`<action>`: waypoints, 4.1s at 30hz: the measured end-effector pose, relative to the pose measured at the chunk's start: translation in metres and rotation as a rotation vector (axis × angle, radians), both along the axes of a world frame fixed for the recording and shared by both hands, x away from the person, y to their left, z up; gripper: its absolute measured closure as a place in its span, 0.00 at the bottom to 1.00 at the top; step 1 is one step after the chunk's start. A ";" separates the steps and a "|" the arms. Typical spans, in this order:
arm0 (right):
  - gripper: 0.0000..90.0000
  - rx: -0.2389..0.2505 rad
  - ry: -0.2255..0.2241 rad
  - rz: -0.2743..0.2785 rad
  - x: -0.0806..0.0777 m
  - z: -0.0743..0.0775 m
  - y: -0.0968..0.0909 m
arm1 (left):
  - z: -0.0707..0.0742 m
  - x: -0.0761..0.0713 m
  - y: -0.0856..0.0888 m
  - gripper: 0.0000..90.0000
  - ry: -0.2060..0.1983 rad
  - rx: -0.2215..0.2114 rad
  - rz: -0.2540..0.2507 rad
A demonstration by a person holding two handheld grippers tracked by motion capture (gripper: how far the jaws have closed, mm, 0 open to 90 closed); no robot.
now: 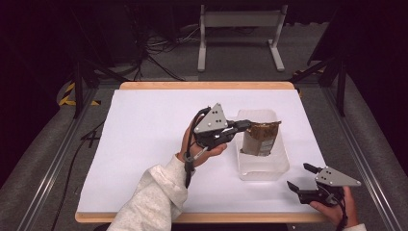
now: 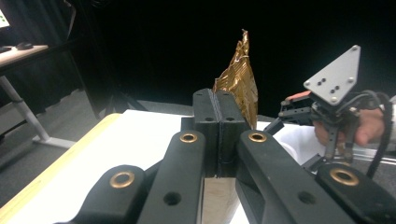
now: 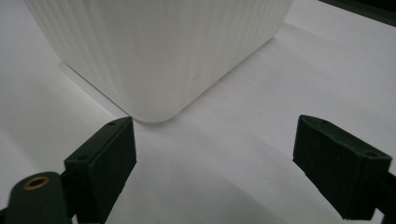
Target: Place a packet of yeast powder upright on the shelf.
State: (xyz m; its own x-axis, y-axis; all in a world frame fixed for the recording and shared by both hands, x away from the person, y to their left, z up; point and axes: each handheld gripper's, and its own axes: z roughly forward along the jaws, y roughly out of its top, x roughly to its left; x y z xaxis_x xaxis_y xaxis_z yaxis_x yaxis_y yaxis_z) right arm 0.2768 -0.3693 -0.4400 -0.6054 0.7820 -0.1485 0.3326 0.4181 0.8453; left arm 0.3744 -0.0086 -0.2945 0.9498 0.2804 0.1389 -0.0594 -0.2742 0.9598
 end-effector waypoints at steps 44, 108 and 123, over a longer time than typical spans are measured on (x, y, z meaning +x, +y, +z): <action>0.16 0.009 -0.006 0.001 -0.002 0.002 0.000 | -0.008 0.002 -0.007 1.00 -0.017 -0.024 0.057; 0.16 -0.008 0.002 0.007 -0.002 0.000 0.003 | -0.060 0.015 -0.024 0.99 0.098 0.000 -0.015; 0.16 -0.004 -0.016 -0.002 -0.003 0.002 0.002 | -0.050 0.009 -0.017 0.91 0.042 0.034 0.002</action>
